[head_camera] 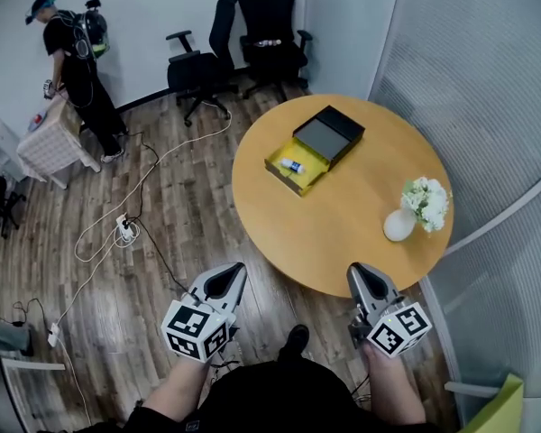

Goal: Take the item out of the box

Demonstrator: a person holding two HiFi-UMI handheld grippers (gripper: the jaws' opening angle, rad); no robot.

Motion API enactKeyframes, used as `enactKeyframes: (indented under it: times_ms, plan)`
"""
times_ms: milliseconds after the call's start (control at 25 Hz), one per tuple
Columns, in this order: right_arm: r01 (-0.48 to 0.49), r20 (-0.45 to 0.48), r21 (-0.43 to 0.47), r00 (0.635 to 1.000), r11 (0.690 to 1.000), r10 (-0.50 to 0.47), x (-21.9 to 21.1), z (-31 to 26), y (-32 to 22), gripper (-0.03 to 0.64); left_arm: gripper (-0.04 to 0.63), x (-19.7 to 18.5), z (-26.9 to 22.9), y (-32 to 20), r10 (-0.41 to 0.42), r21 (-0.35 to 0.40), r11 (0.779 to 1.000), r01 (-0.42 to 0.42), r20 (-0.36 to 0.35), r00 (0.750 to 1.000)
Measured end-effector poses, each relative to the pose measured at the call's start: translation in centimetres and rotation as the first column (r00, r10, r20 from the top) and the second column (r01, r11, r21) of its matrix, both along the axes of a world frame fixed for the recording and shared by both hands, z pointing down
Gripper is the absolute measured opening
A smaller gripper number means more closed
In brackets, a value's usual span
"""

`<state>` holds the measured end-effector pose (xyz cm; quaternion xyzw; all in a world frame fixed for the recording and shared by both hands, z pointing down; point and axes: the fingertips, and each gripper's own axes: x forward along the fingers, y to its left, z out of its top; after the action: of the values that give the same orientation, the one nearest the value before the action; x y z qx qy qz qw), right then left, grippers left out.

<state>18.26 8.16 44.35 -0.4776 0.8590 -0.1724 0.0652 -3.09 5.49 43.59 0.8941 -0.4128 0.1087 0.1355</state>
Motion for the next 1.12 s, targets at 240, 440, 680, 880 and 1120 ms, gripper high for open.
enactKeyframes:
  times_ms: [240, 440, 680, 880, 1120]
  plan:
    - [0.015, -0.014, 0.04, 1.0, 0.999, -0.014, 3.7, -1.5, -2.8, 0.038, 0.013, 3.4, -2.7, -3.4, -0.005, 0.052, 0.999, 0.004, 0.02, 1.0]
    - [0.031, -0.006, 0.031, 1.0, 0.999, -0.03, 5.1, -1.0, -4.9, 0.038, 0.014, 5.5, -3.7, -5.0, 0.005, 0.081, 0.997, -0.008, 0.033, 0.999]
    - [0.043, -0.023, 0.009, 0.999, 0.999, -0.043, 5.2, 0.1, -7.3, 0.038, 0.014, 6.3, -2.5, -7.7, 0.012, 0.067, 0.998, -0.013, 0.018, 1.0]
    - [0.043, -0.063, -0.029, 0.997, 0.999, -0.045, 4.3, 1.2, -10.4, 0.038, 0.014, 6.2, -1.5, -11.6, 0.028, 0.062, 0.998, -0.027, -0.017, 0.999]
    - [0.023, -0.071, -0.082, 0.997, 0.996, -0.029, 2.1, 2.0, -16.5, 0.038, 0.014, 5.1, -0.4, -18.3, 0.069, 0.03, 0.997, -0.068, -0.043, 0.997]
